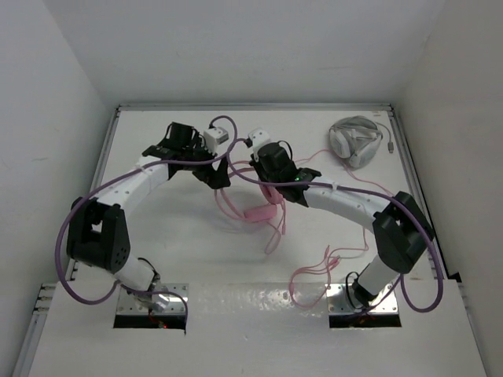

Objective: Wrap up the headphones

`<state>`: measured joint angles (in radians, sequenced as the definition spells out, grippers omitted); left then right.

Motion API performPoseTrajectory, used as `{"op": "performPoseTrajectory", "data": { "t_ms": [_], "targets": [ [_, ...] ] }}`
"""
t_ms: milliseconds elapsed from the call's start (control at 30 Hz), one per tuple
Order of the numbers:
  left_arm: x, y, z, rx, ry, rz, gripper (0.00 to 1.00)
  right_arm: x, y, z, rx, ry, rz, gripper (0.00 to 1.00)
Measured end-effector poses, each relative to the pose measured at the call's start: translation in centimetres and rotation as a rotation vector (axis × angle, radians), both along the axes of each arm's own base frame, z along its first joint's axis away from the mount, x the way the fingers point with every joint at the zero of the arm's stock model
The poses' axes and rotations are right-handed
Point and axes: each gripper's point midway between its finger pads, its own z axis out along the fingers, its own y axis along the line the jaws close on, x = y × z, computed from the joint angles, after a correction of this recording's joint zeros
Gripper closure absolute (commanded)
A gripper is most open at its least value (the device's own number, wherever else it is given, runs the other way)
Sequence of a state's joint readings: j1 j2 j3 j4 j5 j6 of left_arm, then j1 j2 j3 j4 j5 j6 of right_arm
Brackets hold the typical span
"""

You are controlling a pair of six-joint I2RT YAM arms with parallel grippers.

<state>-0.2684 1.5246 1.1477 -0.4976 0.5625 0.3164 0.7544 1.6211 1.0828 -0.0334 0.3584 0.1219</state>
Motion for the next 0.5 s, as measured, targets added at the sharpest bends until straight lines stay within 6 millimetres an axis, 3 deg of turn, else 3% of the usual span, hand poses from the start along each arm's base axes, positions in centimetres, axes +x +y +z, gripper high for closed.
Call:
{"op": "performPoseTrajectory", "data": {
  "t_ms": [67,167,200,300,433,467,500],
  "targets": [
    [0.0,-0.2,-0.8,0.008,0.025,0.006,0.21,0.1,0.9,0.1,0.011,-0.006,0.014,1.00],
    [0.3,0.2,-2.8,0.040,0.079,0.037,0.47,0.1,1.6,-0.3,0.015,0.003,0.031,1.00],
    [0.4,0.4,-3.3,0.051,0.092,0.050,0.67,0.1,1.7,-0.3,0.019,0.004,0.036,1.00],
    [0.9,1.0,-4.2,0.090,0.097,0.093,1.00,0.0,2.4,0.0,0.040,0.004,0.065,1.00],
    [1.9,1.7,-4.2,0.119,0.065,0.141,1.00,-0.2,3.4,0.5,0.063,0.009,0.114,1.00],
    [1.9,1.8,-4.2,0.122,0.062,0.145,1.00,-0.2,3.6,0.7,0.065,0.008,0.124,0.96],
    [2.0,1.9,-4.1,0.123,0.060,0.151,1.00,-0.3,3.7,0.7,0.067,0.010,0.134,0.62]
  ]
}}
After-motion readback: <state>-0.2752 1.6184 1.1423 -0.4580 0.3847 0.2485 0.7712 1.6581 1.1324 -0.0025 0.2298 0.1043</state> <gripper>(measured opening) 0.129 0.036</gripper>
